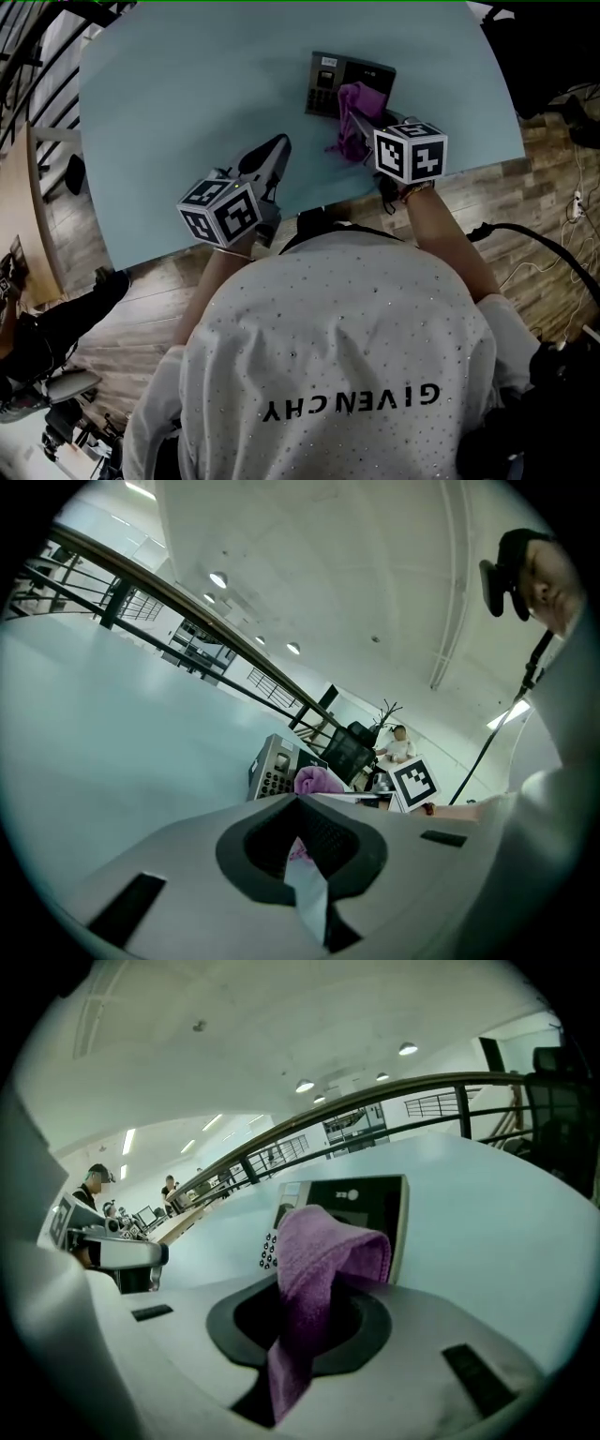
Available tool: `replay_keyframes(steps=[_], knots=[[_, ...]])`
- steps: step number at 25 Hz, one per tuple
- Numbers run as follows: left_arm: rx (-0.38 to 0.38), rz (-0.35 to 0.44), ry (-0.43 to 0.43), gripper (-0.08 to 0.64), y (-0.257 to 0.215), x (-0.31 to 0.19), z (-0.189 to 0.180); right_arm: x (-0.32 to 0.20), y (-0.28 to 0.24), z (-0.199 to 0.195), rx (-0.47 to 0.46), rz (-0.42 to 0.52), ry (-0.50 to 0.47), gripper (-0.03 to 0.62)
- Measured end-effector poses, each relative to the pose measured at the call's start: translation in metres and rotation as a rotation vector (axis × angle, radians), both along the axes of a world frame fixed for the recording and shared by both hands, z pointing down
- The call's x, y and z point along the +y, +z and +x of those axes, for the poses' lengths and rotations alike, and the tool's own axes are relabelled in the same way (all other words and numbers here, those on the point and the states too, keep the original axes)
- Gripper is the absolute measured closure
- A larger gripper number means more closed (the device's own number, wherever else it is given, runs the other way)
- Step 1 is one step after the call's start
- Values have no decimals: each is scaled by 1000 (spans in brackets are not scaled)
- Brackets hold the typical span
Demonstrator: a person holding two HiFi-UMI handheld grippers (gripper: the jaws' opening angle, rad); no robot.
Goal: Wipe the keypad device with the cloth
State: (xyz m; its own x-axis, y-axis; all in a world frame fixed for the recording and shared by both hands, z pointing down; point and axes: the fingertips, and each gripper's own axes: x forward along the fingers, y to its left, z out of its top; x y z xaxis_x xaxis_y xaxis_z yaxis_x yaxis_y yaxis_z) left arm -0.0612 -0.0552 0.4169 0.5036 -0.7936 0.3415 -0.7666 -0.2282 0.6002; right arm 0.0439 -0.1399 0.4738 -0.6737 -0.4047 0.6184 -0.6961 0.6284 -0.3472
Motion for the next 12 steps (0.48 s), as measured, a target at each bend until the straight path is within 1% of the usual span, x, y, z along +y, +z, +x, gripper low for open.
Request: replay_keyframes(steps=[5, 12], knots=[[-9, -4, -16, 560, 1, 5, 11, 0, 0, 20, -45, 1, 36, 543], [-42, -7, -62, 560, -2, 15, 4, -7, -1, 50, -157, 10, 112, 543]])
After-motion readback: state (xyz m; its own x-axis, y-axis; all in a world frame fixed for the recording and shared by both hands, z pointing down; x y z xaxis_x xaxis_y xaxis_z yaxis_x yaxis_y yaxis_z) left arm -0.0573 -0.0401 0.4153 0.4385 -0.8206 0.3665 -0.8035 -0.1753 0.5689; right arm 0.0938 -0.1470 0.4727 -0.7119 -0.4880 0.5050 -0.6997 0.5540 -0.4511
